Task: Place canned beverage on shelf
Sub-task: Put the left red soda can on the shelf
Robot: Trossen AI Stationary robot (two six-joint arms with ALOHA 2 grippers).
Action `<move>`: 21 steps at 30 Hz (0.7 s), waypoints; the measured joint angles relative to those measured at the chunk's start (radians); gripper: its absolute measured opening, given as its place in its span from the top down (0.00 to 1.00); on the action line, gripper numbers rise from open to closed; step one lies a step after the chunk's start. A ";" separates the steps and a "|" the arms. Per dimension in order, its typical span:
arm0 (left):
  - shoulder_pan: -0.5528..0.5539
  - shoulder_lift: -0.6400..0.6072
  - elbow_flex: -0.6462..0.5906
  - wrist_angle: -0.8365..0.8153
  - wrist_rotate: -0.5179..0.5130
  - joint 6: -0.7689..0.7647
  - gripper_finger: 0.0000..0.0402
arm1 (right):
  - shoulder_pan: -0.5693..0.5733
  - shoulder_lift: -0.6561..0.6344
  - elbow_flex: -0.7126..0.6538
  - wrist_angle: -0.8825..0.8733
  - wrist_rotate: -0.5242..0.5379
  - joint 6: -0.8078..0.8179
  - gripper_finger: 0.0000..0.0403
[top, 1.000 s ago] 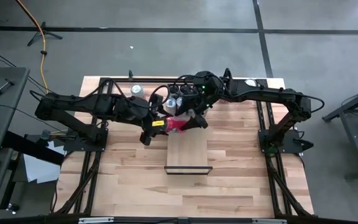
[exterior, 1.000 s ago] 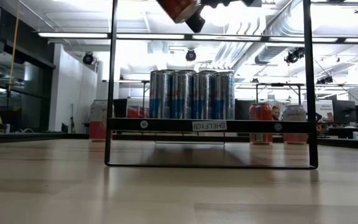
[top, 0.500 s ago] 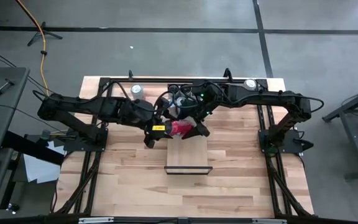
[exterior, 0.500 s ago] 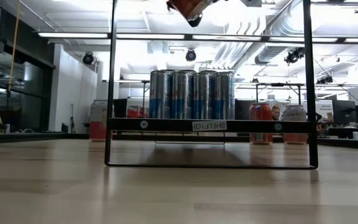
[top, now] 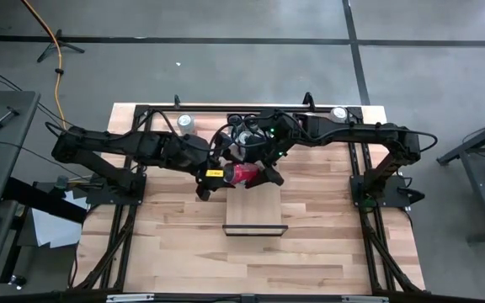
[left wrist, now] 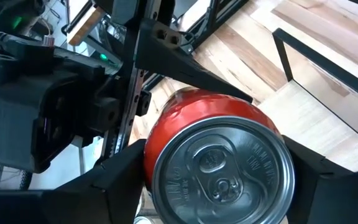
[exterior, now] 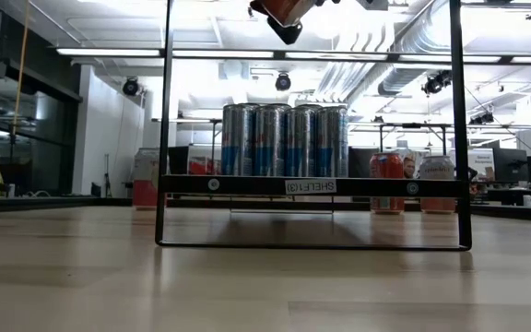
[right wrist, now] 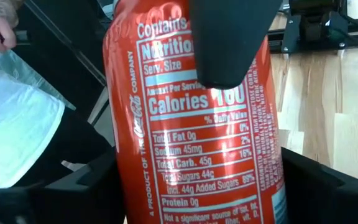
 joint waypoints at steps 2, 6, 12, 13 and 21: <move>0.000 0.000 0.000 -0.003 -0.001 -0.006 0.35 | 0.000 0.000 0.000 -0.001 -0.001 0.001 0.28; 0.000 0.000 0.000 -0.007 -0.016 -0.095 0.32 | -0.012 -0.003 0.000 -0.007 -0.011 -0.013 0.28; 0.004 -0.026 0.002 -0.089 -0.085 -0.198 0.27 | -0.076 -0.050 -0.002 -0.110 -0.026 -0.047 0.28; 0.004 -0.034 0.002 -0.116 -0.088 -0.212 0.27 | -0.087 -0.062 -0.002 -0.134 -0.023 -0.057 0.28; 0.064 -0.112 -0.047 -0.311 -0.091 -0.658 0.27 | -0.102 -0.126 -0.040 -0.532 0.071 -0.174 0.28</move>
